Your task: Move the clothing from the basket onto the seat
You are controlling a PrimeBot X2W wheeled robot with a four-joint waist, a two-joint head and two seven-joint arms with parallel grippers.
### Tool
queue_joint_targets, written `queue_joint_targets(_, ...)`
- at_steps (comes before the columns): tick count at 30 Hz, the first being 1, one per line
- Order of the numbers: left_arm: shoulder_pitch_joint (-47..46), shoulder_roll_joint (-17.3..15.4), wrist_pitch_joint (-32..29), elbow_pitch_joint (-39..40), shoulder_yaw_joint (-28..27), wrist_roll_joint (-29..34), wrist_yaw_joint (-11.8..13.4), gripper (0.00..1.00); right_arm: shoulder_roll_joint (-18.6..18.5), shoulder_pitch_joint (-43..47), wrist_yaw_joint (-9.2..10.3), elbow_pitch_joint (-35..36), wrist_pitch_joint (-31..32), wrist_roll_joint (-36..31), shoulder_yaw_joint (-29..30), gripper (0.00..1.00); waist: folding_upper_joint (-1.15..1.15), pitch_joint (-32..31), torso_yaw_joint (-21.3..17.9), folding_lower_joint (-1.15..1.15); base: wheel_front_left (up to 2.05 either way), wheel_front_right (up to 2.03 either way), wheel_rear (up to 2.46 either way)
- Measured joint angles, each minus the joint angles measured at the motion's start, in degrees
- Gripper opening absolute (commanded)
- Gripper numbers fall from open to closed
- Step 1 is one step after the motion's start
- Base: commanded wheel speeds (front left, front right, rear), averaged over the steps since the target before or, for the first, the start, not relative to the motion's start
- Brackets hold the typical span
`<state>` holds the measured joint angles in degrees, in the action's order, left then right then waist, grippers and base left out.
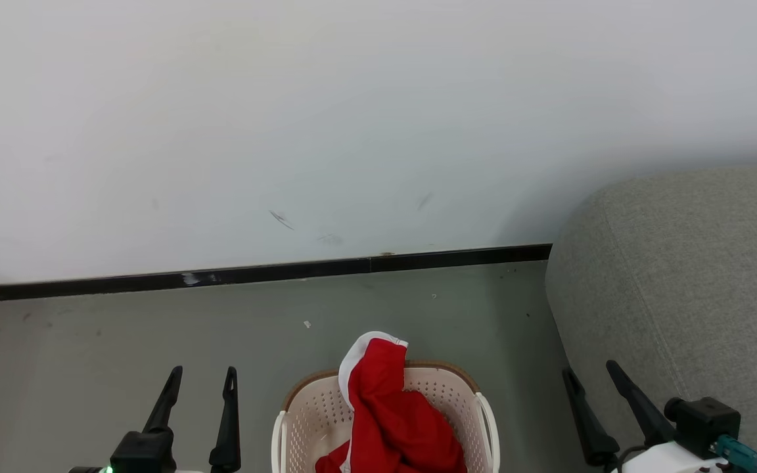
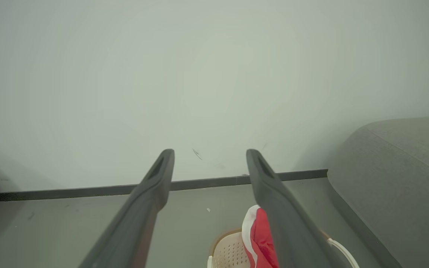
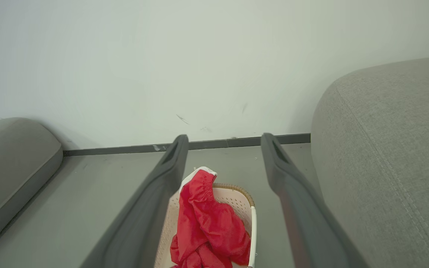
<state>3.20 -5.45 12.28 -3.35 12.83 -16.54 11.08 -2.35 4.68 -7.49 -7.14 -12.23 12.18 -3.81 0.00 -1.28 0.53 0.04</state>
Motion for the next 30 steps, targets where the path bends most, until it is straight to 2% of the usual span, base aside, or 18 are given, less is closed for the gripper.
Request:
queue_joint_targets(10,1.1,-0.2,2.0,0.8,0.8,6.5,1.5,1.0,0.0,1.1,0.0,1.4,-2.0,-8.6,-0.6,1.0,0.0,-0.4,0.0,-0.01,0.0,0.0,0.0)
queue_joint_targets(21,1.1,-0.2,2.0,0.5,0.5,6.0,1.4,1.0,0.1,1.2,0.0,1.5,-2.0,-8.1,-0.4,1.0,0.0,-0.3,-0.1,-0.01,0.0,0.0,0.0)
queue_joint_targets(30,1.1,-0.2,2.0,0.4,-0.3,5.5,1.4,1.0,0.1,1.2,0.0,2.8,-2.0,-7.6,1.9,1.0,0.0,-0.1,-0.2,-0.01,0.0,0.0,0.0)
